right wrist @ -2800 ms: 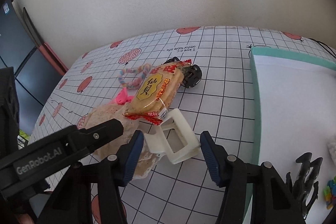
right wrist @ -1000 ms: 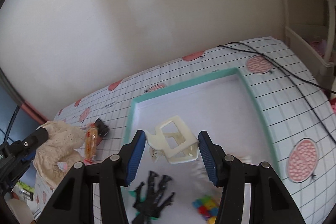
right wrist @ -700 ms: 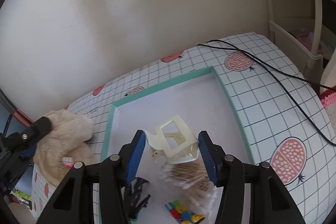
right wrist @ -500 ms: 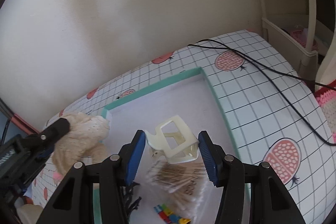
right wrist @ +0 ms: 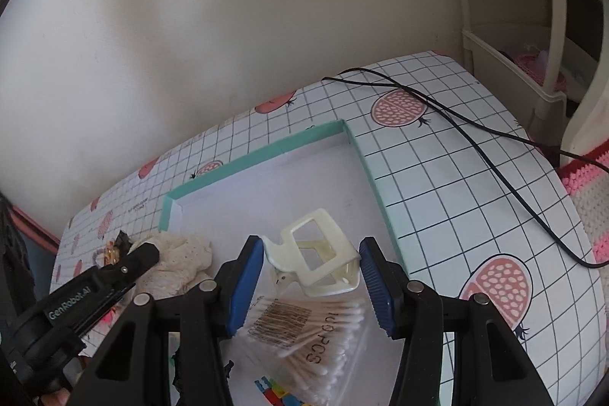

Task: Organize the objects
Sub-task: 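Carry the lace cloth and white clip with both grippers over the tray, then open the left gripper to drop the lace cloth while the right releases the white clip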

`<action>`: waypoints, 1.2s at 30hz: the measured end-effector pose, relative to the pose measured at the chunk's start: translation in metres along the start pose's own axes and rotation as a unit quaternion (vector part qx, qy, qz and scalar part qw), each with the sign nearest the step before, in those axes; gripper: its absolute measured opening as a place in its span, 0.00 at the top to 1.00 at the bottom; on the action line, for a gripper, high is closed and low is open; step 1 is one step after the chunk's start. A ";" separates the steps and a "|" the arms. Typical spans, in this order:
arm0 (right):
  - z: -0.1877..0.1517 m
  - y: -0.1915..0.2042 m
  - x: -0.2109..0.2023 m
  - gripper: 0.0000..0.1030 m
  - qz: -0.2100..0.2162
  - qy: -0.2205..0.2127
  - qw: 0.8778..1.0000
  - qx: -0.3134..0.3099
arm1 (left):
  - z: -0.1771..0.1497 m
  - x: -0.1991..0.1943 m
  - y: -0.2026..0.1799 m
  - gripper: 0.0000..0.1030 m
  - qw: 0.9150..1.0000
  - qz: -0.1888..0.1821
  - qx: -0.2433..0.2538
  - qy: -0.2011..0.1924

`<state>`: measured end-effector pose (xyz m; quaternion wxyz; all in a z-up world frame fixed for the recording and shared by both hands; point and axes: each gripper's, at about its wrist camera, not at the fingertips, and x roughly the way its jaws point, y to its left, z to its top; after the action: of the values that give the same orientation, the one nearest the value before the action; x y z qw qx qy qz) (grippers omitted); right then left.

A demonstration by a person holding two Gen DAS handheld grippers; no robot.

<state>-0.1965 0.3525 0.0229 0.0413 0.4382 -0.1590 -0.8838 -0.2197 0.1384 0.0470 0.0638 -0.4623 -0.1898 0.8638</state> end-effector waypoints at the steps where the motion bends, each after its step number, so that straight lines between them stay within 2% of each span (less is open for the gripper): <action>1: 0.000 0.002 0.000 0.46 -0.002 0.000 1.000 -0.004 | 0.000 0.000 0.000 0.81 1.000 0.007 0.003 0.003; 3: -0.001 0.005 0.001 0.45 -0.004 0.002 1.000 -0.010 | 0.001 -0.002 -0.002 0.79 1.000 0.018 0.007 0.010; 5: 0.000 0.008 -0.001 0.45 -0.001 0.000 1.000 -0.011 | 0.004 -0.004 -0.003 0.66 1.000 0.021 0.007 0.019; 8: 0.001 0.011 -0.004 0.45 -0.004 -0.004 1.000 -0.018 | 0.010 -0.010 -0.009 0.56 1.000 0.018 0.014 0.021; 15: 0.007 0.018 -0.014 0.45 -0.003 -0.009 1.000 -0.026 | 0.019 -0.032 -0.016 0.53 0.999 0.037 0.033 0.016; 20: 0.014 0.030 -0.024 0.45 -0.008 0.000 0.999 -0.045 | 0.026 -0.050 -0.020 0.39 0.996 0.069 0.062 0.007; 22: 0.017 0.034 -0.028 0.43 -0.015 0.008 0.999 -0.051 | 0.028 -0.055 -0.018 0.39 0.994 0.081 0.071 0.008; 24: 0.019 0.036 -0.030 0.38 -0.023 0.016 0.998 -0.054 | 0.030 -0.057 -0.015 0.38 0.992 0.096 0.078 0.007; 26: 0.020 0.038 -0.032 0.34 -0.026 0.026 0.998 -0.055 | 0.029 -0.061 -0.009 0.27 0.991 0.106 0.082 0.004; 30: 0.020 0.040 -0.034 0.24 -0.030 0.033 0.997 -0.059 | 0.031 -0.068 -0.004 0.22 0.988 0.123 0.092 -0.001; 32: 0.020 0.040 -0.035 0.19 -0.031 0.033 0.997 -0.061 | 0.033 -0.072 -0.003 0.16 0.987 0.129 0.098 -0.007; 36: 0.020 0.042 -0.037 0.09 -0.034 0.033 0.997 -0.066 | 0.036 -0.080 0.000 0.13 0.987 0.126 0.102 -0.013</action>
<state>-0.1919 0.3260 0.0757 0.0450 0.4682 -0.0840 -0.8784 -0.2042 0.1060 0.1265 -0.0017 -0.4623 -0.0417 0.8858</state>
